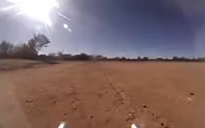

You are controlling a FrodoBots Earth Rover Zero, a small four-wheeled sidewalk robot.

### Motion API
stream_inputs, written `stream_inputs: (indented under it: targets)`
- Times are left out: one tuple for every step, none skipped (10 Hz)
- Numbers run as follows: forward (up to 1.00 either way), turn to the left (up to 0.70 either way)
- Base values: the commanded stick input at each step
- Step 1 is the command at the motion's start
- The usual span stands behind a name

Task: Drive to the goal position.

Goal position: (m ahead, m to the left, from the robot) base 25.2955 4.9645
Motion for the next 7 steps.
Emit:
stream_inputs:
  targets:
    - [0.5,0.0]
    - [0.5,0.0]
    - [0.5,0.0]
    - [0.5,0.0]
    - [0.5,0.0]
    - [0.5,0.0]
    - [0.5,0.0]
